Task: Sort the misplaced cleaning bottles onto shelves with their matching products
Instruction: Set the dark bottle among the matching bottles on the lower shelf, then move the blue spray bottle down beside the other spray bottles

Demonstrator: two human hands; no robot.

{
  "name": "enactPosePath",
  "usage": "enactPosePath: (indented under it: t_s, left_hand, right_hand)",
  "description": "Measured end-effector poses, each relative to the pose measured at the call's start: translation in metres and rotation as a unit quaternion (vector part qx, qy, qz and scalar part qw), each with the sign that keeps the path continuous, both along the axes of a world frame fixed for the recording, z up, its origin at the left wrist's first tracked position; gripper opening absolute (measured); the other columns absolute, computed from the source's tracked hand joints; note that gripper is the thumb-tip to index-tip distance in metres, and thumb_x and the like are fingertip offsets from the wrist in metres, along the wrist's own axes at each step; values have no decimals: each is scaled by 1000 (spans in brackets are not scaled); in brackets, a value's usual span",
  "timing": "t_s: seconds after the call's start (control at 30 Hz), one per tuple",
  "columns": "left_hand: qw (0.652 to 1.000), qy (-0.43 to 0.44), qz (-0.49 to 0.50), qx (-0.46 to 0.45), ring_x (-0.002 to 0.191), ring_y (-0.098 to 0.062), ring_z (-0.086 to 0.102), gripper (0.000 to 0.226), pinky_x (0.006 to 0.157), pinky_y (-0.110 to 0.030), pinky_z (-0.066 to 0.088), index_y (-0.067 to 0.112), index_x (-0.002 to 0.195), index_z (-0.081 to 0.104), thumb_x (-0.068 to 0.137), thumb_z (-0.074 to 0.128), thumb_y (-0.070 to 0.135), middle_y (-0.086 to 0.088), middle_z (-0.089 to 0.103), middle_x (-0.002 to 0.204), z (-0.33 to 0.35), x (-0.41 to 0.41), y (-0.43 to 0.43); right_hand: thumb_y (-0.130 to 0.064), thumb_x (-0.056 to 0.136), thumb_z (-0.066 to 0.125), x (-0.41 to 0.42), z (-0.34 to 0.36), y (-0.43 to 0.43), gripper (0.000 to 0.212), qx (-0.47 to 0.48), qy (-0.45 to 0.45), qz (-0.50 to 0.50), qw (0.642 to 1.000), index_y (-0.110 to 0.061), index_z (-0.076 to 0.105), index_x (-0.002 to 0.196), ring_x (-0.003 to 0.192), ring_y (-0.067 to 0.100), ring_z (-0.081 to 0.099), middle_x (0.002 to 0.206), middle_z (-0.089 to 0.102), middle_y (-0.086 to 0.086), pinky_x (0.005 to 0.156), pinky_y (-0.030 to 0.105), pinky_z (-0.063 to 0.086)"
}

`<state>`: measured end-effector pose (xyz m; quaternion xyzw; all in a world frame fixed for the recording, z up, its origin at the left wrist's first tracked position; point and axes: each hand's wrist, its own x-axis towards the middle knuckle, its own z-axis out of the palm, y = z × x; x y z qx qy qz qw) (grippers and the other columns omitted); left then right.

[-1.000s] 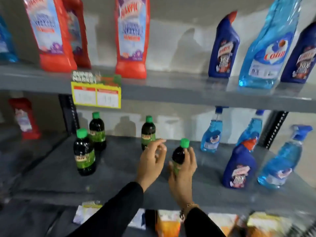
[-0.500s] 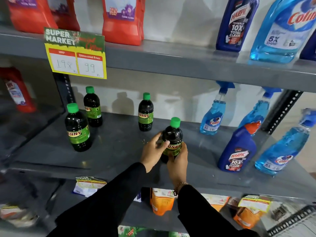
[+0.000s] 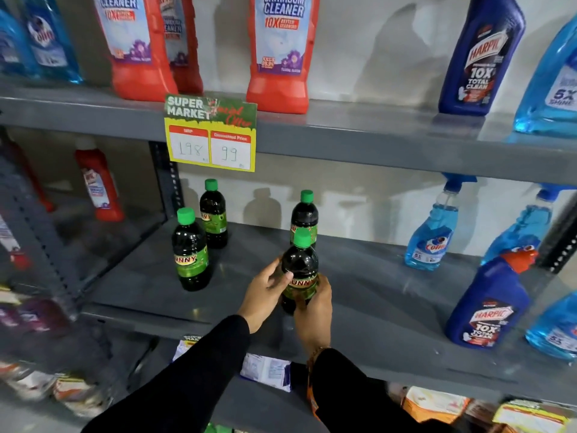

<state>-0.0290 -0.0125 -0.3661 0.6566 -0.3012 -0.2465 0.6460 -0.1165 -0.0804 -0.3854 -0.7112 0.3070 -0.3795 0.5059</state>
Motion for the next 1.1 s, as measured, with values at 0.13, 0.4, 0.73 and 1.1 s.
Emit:
enactPosePath:
  t_s: [0.13,0.4,0.73,1.1]
  left_hand:
    - [996,-59,59,17,125,-14,49,50,104,-31,39,25,136,40,89,57,33,-2,52,137,-7,-3,-4]
    - [874,-375,218,-221,105,-18,52,22,94,-32,44,26,112,52,91,47,31,22,49,113,88,-81,-34]
    - [811,-435,118,-372,86,5,54,18,80,-14,45,13,104,58,90,53,23,10,60,96,307,-176,-123]
    - [946,-259,-23,-192,109,-22,62,50,95,-44,51,19,136,42,90,58,27,-8,61,128,344,-199,-190]
  right_hand:
    - [-3,81,57,-3,-1,-6,45,-3,31,13,999,-14,43,122,110,20,53,123,51,10,87,24,40]
    - [-20,88,59,-66,93,-37,13,-274,-115,-81,951,-14,51,96,77,17,57,90,59,12,68,32,49]
    - [-18,86,58,-187,312,-146,29,-466,-235,-288,803,1,55,107,100,32,52,107,60,20,91,35,38]
    - [-14,77,72,-218,333,-186,40,-230,-95,-69,966,-9,54,113,93,22,66,111,68,12,81,36,57]
